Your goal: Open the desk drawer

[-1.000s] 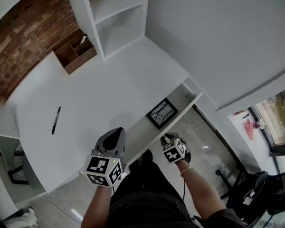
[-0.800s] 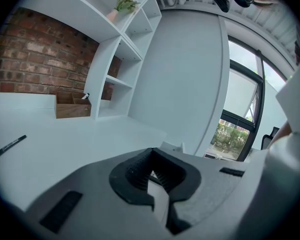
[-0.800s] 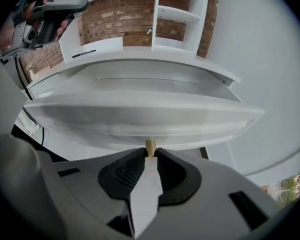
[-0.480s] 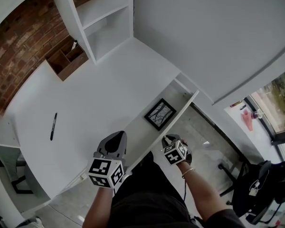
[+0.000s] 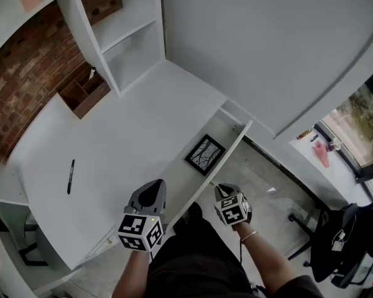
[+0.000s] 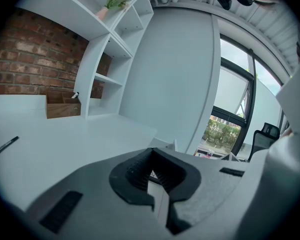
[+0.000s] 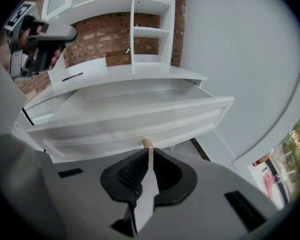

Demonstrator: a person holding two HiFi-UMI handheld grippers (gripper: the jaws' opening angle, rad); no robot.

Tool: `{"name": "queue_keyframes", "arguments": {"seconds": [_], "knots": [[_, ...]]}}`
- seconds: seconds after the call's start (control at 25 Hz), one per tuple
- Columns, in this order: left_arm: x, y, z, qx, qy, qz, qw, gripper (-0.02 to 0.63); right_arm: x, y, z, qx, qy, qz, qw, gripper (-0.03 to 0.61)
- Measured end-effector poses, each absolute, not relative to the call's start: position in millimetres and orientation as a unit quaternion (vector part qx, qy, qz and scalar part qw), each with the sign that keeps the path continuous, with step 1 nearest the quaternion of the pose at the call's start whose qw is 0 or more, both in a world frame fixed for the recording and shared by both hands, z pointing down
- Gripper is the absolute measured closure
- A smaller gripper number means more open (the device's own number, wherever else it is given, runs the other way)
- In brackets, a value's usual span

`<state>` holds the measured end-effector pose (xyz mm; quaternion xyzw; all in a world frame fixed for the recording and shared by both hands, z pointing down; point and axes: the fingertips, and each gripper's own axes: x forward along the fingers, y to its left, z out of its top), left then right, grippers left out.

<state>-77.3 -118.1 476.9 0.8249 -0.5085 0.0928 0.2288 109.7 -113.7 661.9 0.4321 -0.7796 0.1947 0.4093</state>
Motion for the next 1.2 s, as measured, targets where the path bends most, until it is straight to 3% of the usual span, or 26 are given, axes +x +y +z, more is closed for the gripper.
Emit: {"name": "queue_keyframes", "arguments": {"seconds": [0.68, 1.2], "knots": [[-75, -116, 468, 0.823, -0.517, 0.085, 0.221, 0.606, 66, -127, 516, 0.443, -0.851, 0.212, 0.186, 0.574], [-96, -120, 444, 0.81, -0.547, 0.065, 0.201, 0.606, 52, -139, 440, 0.434, -0.883, 0.148, 0.095, 0.574]]}}
